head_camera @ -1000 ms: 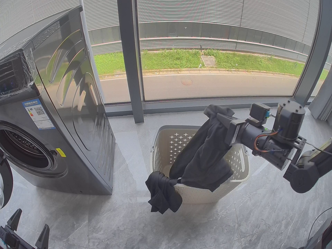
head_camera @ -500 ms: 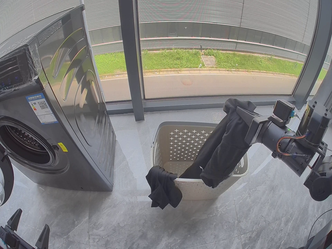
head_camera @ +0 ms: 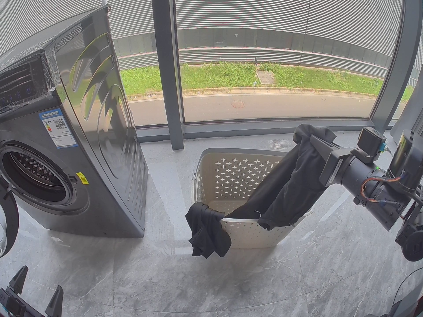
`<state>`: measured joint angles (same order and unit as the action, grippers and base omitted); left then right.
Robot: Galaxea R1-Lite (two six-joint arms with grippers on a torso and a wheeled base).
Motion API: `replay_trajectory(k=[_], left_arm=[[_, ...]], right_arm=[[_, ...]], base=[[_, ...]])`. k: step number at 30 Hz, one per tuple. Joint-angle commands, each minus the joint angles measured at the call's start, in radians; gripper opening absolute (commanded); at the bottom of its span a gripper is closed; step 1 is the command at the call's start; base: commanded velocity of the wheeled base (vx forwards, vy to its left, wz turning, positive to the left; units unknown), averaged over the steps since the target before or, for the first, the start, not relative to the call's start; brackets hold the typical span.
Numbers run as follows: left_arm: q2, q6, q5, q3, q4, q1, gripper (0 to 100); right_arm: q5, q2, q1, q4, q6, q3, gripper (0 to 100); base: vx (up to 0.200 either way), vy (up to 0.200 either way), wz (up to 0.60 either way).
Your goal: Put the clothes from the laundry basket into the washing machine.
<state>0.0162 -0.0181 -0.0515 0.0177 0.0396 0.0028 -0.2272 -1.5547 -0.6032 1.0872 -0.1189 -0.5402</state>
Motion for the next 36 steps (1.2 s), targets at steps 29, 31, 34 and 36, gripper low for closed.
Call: replay_trajectory(k=[29,31,34,36], left_arm=[[-0.015,0.001,-0.001,-0.016,0.0,0.0,100],[-0.015,0.001,0.001,-0.016,0.0,0.0,100],[-0.015,0.001,-0.001,-0.016,0.0,0.0,100],[-0.015,0.001,0.001,-0.016,0.0,0.0,100]], right_arm=[[0.016,0.008,-0.007,0.011,-0.004,0.025,0],[0.017,0.005,-0.007,0.011,-0.004,0.025,0],[0.017,0.002,-0.009,0.013,-0.004,0.026,0],[0.017,0.004,-0.017,0.016,-0.004,0.037,0]], base=[[-0.09,0.069,0.0],[-0.2,0.0,0.0],[-0.2,0.0,0.0],[-0.2,0.0,0.0]])
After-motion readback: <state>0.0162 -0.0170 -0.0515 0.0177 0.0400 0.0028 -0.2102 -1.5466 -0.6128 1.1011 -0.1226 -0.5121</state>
